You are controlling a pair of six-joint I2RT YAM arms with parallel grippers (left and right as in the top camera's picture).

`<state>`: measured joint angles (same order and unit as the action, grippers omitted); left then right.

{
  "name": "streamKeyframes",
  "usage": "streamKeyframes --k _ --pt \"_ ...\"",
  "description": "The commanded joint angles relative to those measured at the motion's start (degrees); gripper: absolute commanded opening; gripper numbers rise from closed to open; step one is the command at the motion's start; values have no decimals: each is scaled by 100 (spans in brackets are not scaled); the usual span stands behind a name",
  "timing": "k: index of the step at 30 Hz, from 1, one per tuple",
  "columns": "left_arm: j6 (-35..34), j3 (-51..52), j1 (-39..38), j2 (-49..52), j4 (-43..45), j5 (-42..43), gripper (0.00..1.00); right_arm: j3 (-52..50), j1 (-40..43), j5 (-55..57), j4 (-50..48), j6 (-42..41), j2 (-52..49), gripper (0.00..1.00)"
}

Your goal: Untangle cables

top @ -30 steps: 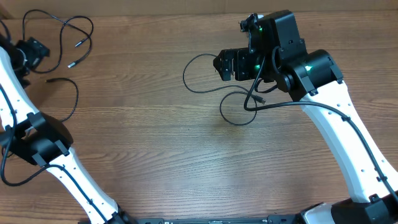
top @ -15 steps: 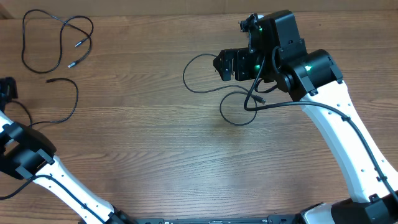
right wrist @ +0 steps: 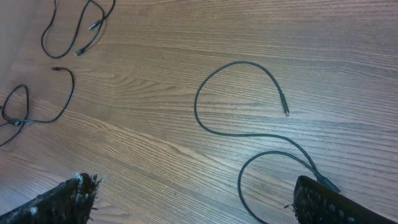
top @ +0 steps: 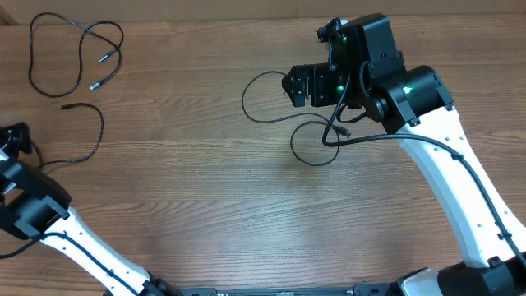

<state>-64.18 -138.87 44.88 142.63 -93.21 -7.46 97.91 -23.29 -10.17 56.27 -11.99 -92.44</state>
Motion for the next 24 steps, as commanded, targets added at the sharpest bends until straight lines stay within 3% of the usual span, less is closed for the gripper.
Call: streamKeyframes --k 1,2,6,8,12,14,19,24 --pt "-22 251 162 13 299 -304 99 24 17 28 -17 0 -4 100" --pt "166 317 173 13 446 -321 92 24 17 28 -17 0 -4 100" --pt "890 546 170 15 1054 -321 80 24 17 28 -17 0 -4 100" --pt "1368 610 166 15 1370 -326 63 24 17 28 -17 0 -4 100" --pt "2087 614 122 15 1941 -317 42 24 17 28 -17 0 -4 100" --pt "2417 614 87 15 2140 -313 26 24 17 28 -17 0 -4 100" --pt "3104 614 -24 15 2524 -304 5 24 17 28 -17 0 -4 100" --pt "4127 614 -149 20 2887 -304 4 24 17 28 -17 0 -4 100"
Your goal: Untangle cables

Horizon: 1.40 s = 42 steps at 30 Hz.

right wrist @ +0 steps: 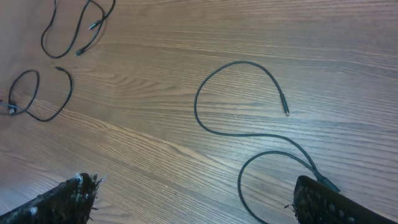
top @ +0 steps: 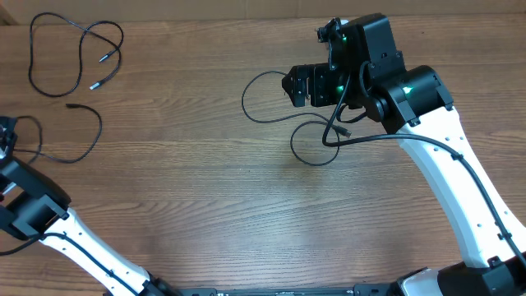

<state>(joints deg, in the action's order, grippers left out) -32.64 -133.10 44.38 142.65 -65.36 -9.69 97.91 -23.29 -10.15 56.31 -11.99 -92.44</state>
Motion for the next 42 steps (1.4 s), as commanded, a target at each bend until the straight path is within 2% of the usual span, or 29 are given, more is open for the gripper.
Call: streamKeyframes --k 1,13,15,16,18,20,21,22,24,31,33,38,40,41,42 --pt "1235 39 -140 17 162 -94 4 24 17 26 -22 0 -4 100" --pt "1255 271 -214 55 175 -295 7 24 17 26 -22 0 -4 100" --pt "1255 435 -214 55 203 -295 20 24 17 26 -22 0 -4 100" --pt "1281 564 -214 55 258 -293 33 24 17 26 -22 0 -4 100" --pt "1377 682 -214 55 332 -291 45 24 17 26 -22 0 -4 100" --pt "1611 702 -223 55 356 -271 48 24 17 26 -22 0 -4 100" --pt "1744 684 -232 48 369 -271 54 24 17 26 -22 0 -4 100" --pt "1843 647 -240 35 363 -271 66 24 17 26 -22 0 -4 100" --pt "1847 544 -254 -2 341 -262 76 24 17 26 -22 0 -4 100" --pt "1821 -221 -354 -350 289 446 82 24 17 28 -22 0 -4 100" --pt "1672 -435 -396 -463 289 643 90 24 17 26 -22 0 -4 100" --pt "1163 -822 -562 -780 101 1086 100 24 17 26 -22 0 -4 100" --pt "999 -962 -634 -914 -2 1504 99 24 17 26 -22 0 -4 100" --pt "946 -1054 -684 -997 -81 1912 100 24 17 26 -22 0 -4 100" --pt "927 -1141 -750 -1121 -129 2697 100 24 17 26 -22 0 -4 100"
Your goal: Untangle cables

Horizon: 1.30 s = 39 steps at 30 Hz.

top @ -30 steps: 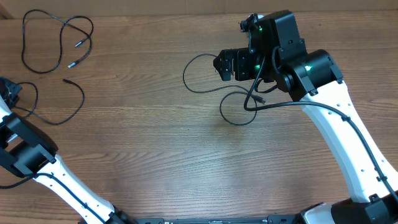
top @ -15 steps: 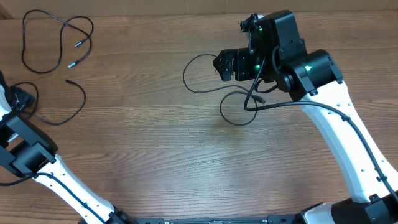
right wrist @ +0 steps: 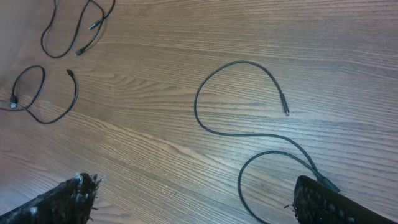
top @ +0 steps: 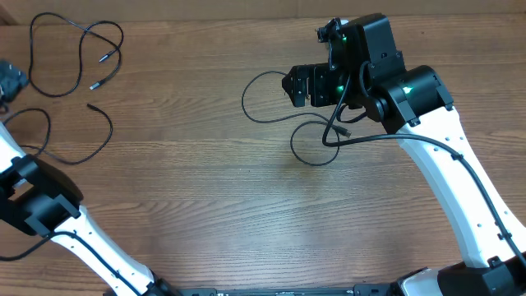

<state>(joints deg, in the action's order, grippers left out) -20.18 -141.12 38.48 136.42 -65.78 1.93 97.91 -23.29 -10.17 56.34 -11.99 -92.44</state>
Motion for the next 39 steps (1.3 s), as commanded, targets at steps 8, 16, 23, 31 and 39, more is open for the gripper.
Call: streamKeyframes --k 8,16,23,31,39 --pt "-282 -295 -852 -640 -382 4927 100 24 17 28 -24 0 -4 100" --pt "739 -293 -2221 -640 -1193 4061 100 24 17 28 -24 0 -4 100" --pt "369 -92 -3727 -640 -1346 1425 100 24 17 -490 -96 -11 -4 100" --pt "175 417 -4920 -640 -1102 1019 100 94 977 157 28 -944 9 100" --pt "-767 562 -5753 -640 -739 1392 100 81 2717 162 437 -922 2 100"
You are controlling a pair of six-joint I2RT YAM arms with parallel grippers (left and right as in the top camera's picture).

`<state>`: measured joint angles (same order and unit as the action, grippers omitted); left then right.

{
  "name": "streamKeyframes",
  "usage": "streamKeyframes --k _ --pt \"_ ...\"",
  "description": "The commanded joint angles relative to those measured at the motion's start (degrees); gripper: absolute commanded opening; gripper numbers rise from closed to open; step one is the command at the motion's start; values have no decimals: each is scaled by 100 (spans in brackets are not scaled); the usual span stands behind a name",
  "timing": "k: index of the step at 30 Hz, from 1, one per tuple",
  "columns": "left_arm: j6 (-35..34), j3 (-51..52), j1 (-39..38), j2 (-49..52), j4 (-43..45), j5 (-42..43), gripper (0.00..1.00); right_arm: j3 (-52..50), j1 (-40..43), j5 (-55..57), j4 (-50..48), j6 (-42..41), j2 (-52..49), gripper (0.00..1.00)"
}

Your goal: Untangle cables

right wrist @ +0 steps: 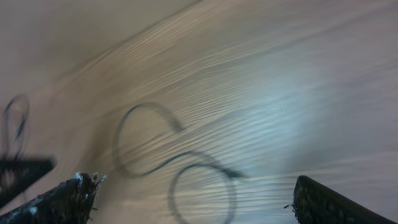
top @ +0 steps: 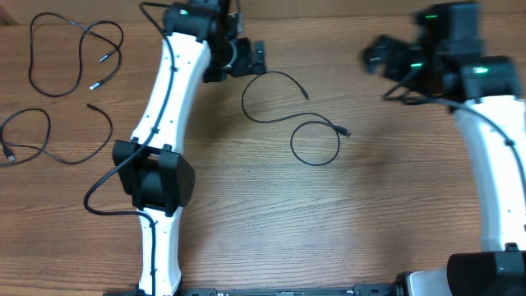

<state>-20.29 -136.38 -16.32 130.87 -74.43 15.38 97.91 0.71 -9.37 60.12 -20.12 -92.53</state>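
Observation:
A black cable (top: pixel 244 103) lies mid-table in an S shape, an open arc above a closed loop; the right wrist view shows it blurred (right wrist: pixel 171 190). A second cable (top: pixel 109 131) lies at the left edge with a small loop. A third one (top: pixel 31 57) sits at the far left corner. My left gripper (top: pixel 251 57) hangs by the top of the centre cable's arc; its jaws cannot be made out. My right gripper (top: pixel 378 57) is at the far right, away from the cable, open (right wrist: pixel 193 183) with nothing between its fingers.
The left arm (top: pixel 168 99) stretches from the front of the table up across the left-centre. The right arm (top: pixel 485 140) runs along the right side. Bare wood lies in front of the centre cable.
My left gripper went from the far left edge to the top centre, beside the centre cable, leaving the left cable on the table. My right gripper moved right, off the centre cable.
The left gripper was at the left edge with the left cable's end, then farther back with that cable drawn into a small loop. The right gripper hovered still over the centre cable. Now the left cable lies free and both grippers have shifted rightward.

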Motion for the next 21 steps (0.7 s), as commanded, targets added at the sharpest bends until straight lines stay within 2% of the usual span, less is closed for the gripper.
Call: streamKeyframes --k 1,5,8,12,15,17,20,21 --pt "-1132 155 -385 -85 232 -2 100 79 490 76 101 -111 11 100" --pt "-2920 446 -826 -85 439 -916 99 79 1032 -4 457 -114 11 100" --pt "-3880 640 -1058 -85 568 -981 100 79 1121 -9 529 -111 11 100" --pt "-4522 942 -1320 -85 892 -1027 93 79 1121 -9 518 -111 11 100" --pt "-5034 1259 -1473 -85 1178 -1228 81 79 1121 -9 516 -111 11 100" --pt "-5473 1497 -1543 -85 1373 -1392 82 79 1121 -9 514 -111 11 100" --pt "-6085 1777 -1587 -85 1582 -1403 95 79 1121 -9 514 -111 11 100" --pt "-6293 1843 -1591 -85 1637 -1410 95 79 1121 -9 514 -111 11 100"
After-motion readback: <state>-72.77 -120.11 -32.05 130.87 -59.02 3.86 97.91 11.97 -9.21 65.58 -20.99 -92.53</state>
